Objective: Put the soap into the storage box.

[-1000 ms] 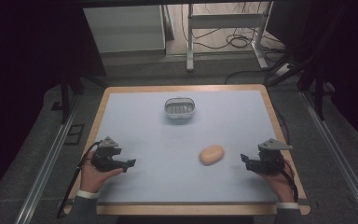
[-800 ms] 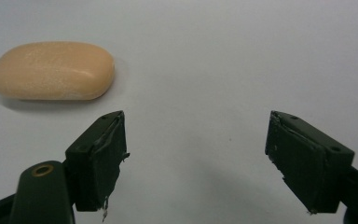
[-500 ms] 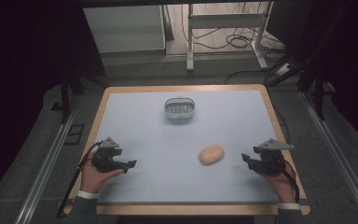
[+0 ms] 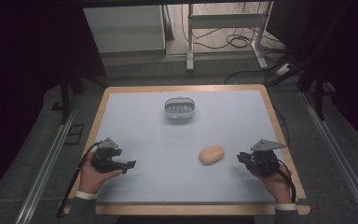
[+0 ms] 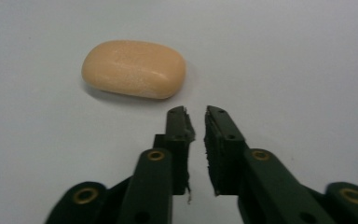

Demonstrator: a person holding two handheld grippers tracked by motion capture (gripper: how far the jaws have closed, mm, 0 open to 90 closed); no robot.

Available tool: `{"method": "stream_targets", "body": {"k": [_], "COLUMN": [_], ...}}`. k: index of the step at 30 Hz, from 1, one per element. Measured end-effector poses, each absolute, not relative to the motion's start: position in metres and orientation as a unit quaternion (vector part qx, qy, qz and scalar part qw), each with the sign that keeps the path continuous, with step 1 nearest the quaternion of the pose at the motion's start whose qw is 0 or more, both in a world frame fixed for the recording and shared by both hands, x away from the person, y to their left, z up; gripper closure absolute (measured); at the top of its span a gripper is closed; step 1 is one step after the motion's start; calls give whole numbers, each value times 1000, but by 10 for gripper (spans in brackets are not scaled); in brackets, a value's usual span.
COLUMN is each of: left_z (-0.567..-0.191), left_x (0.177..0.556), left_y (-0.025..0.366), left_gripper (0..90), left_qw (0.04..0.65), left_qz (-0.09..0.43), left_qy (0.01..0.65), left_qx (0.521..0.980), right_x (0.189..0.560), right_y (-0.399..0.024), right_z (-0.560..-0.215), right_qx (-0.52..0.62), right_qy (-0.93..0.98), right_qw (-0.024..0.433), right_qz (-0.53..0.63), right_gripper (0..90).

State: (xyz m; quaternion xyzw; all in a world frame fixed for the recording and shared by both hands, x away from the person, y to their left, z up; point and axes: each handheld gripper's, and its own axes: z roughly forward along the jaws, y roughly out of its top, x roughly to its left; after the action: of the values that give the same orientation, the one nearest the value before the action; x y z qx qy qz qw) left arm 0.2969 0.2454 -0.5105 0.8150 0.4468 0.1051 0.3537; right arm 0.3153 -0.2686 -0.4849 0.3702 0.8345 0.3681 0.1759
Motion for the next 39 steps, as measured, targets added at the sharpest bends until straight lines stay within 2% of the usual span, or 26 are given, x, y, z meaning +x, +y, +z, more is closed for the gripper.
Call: {"method": "stream_targets", "body": {"k": [1, 2, 10, 25, 39], "left_z": [-510, -510, -512, -513, -512], "left_x": [297, 297, 297, 297, 297], "left_y": [246, 246, 247, 248, 249], "left_gripper": [177, 177, 177, 175, 169], "left_qw": [355, 355, 355, 353, 354], "left_qz": [104, 104, 101, 99, 98], "left_qy": [448, 448, 449, 450, 450], "left_qx": [814, 814, 814, 815, 814], "right_x": [317, 318, 323, 332, 332], "right_y": [-268, -268, -253, -197, -177], "right_z": [-486, -487, -489, -496, -506], "right_qx": [367, 365, 350, 293, 274], "right_qy": [838, 839, 852, 880, 894], "right_qw": [170, 169, 144, 95, 71], "right_qz": [366, 366, 362, 361, 348], "right_gripper": [890, 898, 900, 900, 900]}}
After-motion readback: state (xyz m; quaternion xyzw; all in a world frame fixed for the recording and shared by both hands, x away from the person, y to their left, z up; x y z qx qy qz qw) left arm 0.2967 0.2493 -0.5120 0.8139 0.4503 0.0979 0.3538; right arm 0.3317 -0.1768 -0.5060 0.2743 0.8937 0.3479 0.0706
